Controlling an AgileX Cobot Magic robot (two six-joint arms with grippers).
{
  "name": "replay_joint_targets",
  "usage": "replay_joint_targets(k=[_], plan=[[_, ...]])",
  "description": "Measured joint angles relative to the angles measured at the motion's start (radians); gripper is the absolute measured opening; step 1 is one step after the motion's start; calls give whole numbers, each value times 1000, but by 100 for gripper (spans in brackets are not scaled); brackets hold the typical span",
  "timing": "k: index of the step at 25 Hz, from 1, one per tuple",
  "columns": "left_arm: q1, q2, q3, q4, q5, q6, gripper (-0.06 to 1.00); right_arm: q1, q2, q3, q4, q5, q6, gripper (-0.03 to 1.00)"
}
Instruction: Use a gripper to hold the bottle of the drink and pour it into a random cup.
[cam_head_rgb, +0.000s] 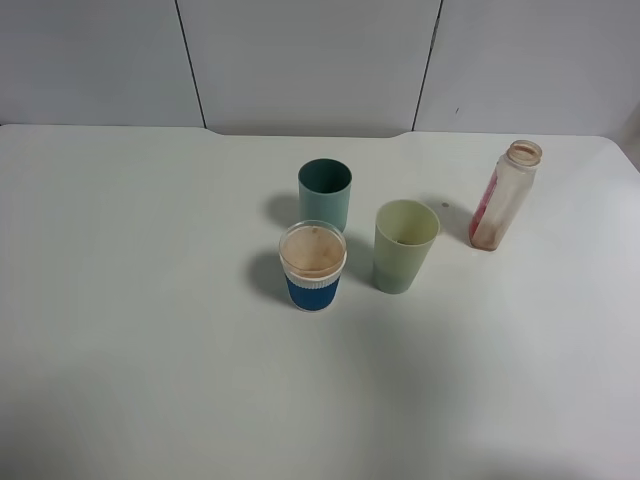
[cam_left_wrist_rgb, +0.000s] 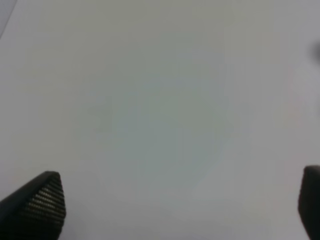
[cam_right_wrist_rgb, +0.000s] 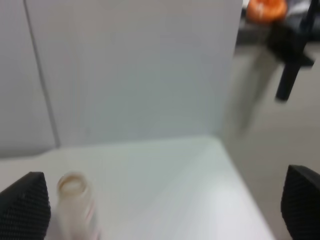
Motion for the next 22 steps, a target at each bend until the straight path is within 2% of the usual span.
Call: replay_joint_targets(k=[4, 8, 15, 22], plan=[[0, 0, 0, 0, 0, 0, 93, 0, -52, 0, 72, 76, -32, 91], [0, 0, 0, 0, 0, 0, 93, 0, -129, 14, 70, 129, -88, 91], [0, 0, 0, 0, 0, 0, 93, 0, -196, 148, 102, 211, -144, 91], [0, 0, 0, 0, 0, 0, 93, 0, -195, 264, 88, 219, -156, 91]])
